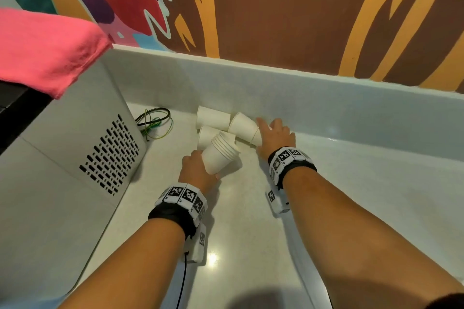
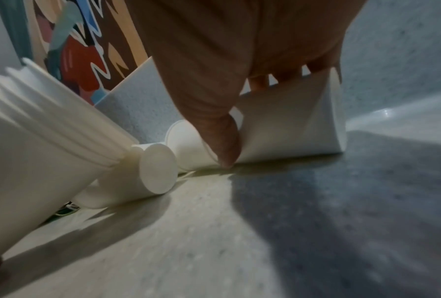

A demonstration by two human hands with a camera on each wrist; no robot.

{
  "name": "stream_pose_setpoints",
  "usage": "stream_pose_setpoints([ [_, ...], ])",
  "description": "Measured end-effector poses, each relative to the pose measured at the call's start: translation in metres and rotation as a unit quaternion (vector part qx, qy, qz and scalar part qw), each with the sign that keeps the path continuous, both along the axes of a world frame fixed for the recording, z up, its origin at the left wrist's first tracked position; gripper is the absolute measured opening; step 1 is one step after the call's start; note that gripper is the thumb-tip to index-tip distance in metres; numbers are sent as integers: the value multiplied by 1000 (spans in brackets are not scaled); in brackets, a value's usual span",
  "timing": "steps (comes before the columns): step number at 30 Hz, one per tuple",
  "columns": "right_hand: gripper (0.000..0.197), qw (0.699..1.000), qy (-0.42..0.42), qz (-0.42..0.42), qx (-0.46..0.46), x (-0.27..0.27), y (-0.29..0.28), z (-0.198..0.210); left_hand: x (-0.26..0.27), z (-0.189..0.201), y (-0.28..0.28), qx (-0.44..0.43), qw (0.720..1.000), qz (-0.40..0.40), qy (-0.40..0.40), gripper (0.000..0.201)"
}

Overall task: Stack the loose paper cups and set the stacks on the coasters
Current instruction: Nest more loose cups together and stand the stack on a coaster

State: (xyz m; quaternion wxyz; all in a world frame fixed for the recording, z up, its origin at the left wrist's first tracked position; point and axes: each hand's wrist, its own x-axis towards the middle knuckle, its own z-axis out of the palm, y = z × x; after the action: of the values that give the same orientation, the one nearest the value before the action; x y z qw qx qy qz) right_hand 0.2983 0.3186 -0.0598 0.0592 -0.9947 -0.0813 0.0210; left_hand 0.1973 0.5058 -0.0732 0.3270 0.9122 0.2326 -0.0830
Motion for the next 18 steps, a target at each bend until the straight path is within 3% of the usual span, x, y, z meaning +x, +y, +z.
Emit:
stream_pose_setpoints([
  [4, 70, 998, 27, -47, 24, -10, -4, 4, 2, 0, -2, -4, 1000, -10, 1, 69],
  [13, 88, 977, 192, -52, 74, -36, -16, 42, 2, 7, 0, 11, 1000, -18, 21, 69],
  [15, 85, 972, 200, -41, 113, -40, -16, 50, 1, 9, 1, 7, 999, -22, 26, 68],
  [18, 72, 961, 146, -10, 236, -47, -9, 65, -2, 10, 0, 6, 999, -31, 21, 65],
])
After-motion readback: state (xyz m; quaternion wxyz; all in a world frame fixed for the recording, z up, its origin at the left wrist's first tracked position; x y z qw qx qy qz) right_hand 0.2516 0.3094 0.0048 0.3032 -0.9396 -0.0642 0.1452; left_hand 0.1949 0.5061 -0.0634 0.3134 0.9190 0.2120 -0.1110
